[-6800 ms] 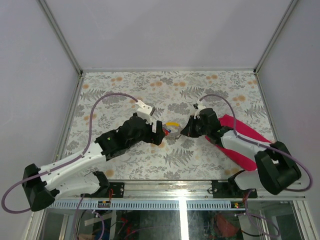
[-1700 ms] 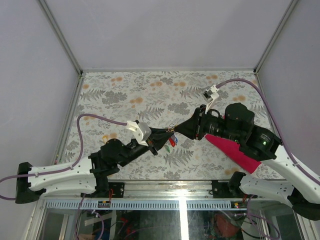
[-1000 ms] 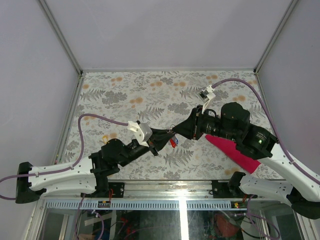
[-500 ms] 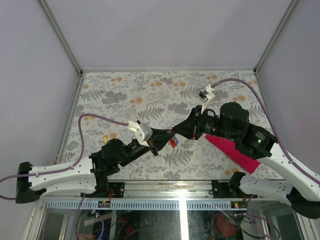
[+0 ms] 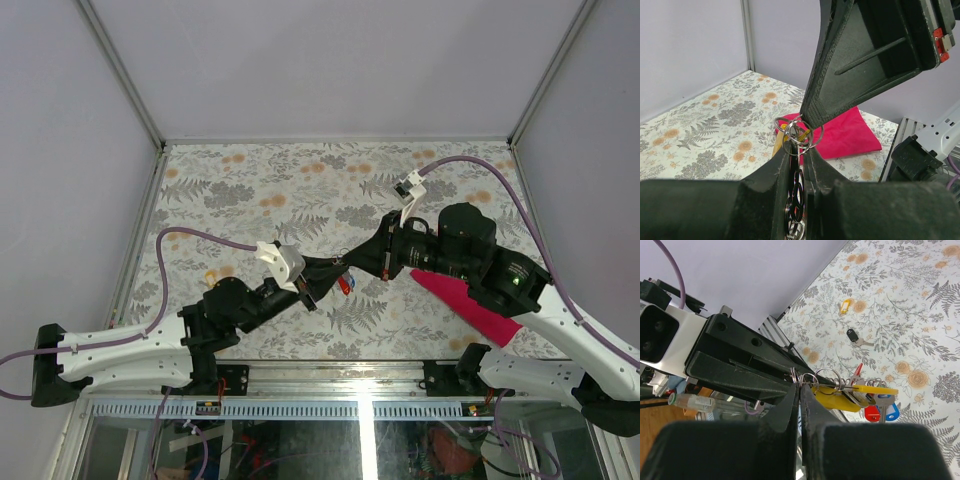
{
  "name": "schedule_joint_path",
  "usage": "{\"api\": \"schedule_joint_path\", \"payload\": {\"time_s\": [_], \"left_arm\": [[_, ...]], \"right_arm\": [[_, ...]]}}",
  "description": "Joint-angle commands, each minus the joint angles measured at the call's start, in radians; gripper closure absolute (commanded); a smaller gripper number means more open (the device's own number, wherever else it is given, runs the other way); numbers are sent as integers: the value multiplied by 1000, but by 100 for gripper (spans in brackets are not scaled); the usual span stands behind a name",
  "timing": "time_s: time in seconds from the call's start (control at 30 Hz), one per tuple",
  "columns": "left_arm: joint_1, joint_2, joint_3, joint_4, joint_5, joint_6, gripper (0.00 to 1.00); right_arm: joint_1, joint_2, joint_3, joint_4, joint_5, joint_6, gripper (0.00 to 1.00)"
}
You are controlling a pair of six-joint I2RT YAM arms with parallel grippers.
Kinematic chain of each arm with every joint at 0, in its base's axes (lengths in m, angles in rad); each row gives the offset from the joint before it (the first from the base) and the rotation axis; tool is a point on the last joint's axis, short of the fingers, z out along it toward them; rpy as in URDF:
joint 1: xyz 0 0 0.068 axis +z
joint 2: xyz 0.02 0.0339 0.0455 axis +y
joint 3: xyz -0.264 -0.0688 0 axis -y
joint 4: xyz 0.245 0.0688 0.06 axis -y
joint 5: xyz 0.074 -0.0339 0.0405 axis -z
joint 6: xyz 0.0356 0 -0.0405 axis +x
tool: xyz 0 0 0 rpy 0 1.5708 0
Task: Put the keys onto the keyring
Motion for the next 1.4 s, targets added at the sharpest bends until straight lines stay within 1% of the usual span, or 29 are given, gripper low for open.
{"api": "schedule_joint_path", "payload": {"time_s": [0.0, 0.1, 0.13, 0.43, 0.5, 0.57, 0.7, 1.0, 1.07, 1.27, 1.37], "left_arm": [[0, -15, 20, 97, 11, 2, 100], [-1, -22, 20, 97, 16, -8, 99], [-1, -25, 19, 97, 20, -11, 97], [0, -42, 13, 92, 81, -25, 61], [0, -54, 5, 97, 97, -25, 56], [-1, -66, -2, 102, 109, -23, 53], [0, -90, -17, 108, 136, -22, 51], [0, -163, -55, 108, 170, -45, 68], [-1, -167, -53, 103, 180, -47, 68], [-1, -139, -29, 80, 202, -47, 59], [0, -123, -13, 78, 218, -39, 57]], "right_arm": [[7, 0, 15, 38, -22, -40, 100], [8, -14, 23, 54, -18, -61, 100], [8, -17, 27, 53, -14, -73, 100], [7, -39, 51, 76, -12, -137, 100], [7, -42, 59, 73, -11, -152, 100], [7, -42, 66, 72, -17, -161, 100], [8, -49, 78, 68, -36, -201, 100], [7, -112, 48, 119, -114, -335, 100], [7, -130, 34, 142, -118, -349, 100], [7, -156, -1, 194, -199, -390, 100], [7, -178, -25, 205, -238, -432, 100]]}}
